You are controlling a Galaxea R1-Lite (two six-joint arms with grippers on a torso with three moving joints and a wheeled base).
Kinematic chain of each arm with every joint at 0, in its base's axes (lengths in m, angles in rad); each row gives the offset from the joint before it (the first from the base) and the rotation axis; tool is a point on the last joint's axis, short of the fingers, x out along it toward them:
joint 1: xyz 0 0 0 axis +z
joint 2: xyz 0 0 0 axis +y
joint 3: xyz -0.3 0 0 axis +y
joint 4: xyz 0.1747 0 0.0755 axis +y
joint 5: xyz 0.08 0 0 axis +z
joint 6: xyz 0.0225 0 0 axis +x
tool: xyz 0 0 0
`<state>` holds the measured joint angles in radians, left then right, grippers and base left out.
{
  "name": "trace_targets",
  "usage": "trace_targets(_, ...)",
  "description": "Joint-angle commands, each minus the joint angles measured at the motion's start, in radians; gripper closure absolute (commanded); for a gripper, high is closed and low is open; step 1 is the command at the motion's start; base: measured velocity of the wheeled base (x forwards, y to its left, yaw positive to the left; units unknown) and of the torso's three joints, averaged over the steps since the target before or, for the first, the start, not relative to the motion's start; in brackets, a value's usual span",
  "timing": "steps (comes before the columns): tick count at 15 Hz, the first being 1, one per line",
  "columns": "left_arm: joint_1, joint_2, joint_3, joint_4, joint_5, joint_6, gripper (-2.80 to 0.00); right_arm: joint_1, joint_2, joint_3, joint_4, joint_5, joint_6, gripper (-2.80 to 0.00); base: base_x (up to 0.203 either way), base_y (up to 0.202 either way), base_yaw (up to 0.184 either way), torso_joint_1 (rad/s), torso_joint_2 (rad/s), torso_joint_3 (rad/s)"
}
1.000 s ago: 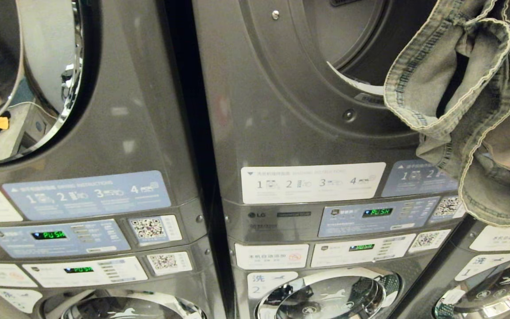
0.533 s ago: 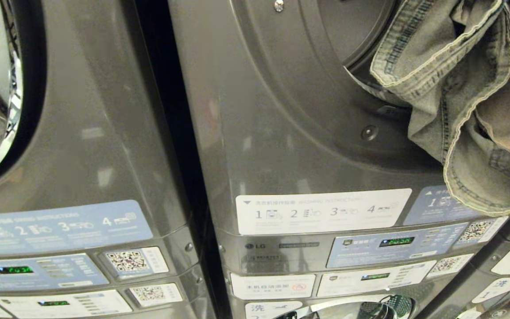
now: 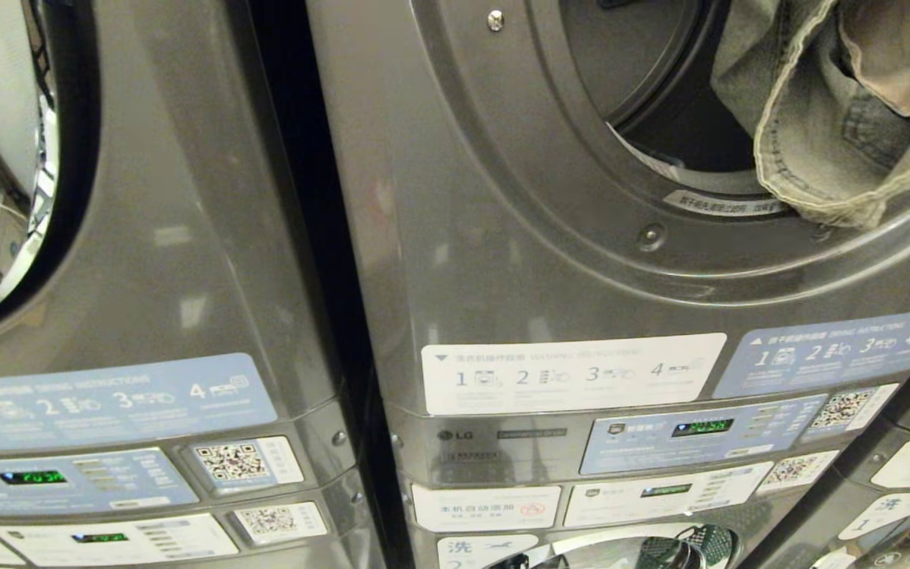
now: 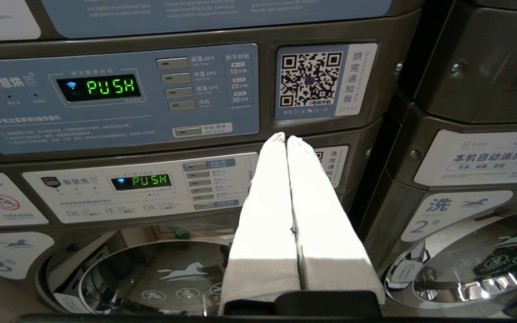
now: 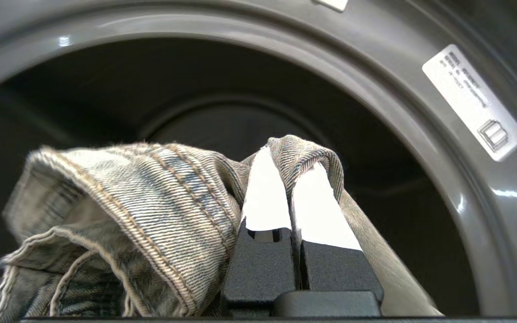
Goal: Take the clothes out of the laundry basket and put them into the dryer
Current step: Put the clothes in the dryer
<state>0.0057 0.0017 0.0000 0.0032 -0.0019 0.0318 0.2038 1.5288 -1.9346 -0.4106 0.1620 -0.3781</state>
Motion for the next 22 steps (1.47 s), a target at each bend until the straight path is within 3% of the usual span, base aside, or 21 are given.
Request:
trace_targets(1,0.0,0.0,0.002,0.0,0.0,0.0,0.0,0.001,0.089,-0.024,-0.033,-0.005,-0.002,0.0,0.0,0.0,0.0,0.0,0.0,0.0)
trace_targets(4,0.0,0.0,0.002,0.001,0.0,-0.001,0.0,0.002,0.158,-0.024,-0.129,-0.026,-0.004,0.0,0.0,0.0,0.0,0.0,0.0,0.0)
trace_targets(7,0.0,0.0,0.002,0.001,0.0,-0.001,0.0,0.013,0.266,-0.024,-0.299,-0.107,-0.028,0.0,0.0,0.0,0.0,0.0,0.0,0.0)
trace_targets(11,0.0,0.0,0.002,0.001,0.0,0.0,0.0,0.048,0.377,-0.024,-0.322,-0.184,-0.02,0.0,0.0,0.0,0.0,0.0,0.0,0.0)
trace_targets(19,0.0,0.0,0.002,0.001,0.003,0.002,0.0,0.049,0.433,-0.024,-0.318,-0.187,-0.131,0.0,0.0,0.0,0.0,0.0,0.0,0.0)
trace_targets(22,0.0,0.0,0.002,0.001,0.003,0.005,0.0,0.049,0.427,-0.024,-0.315,-0.18,-0.122,0.0,0.0,0.0,0.0,0.0,0.0,0.0)
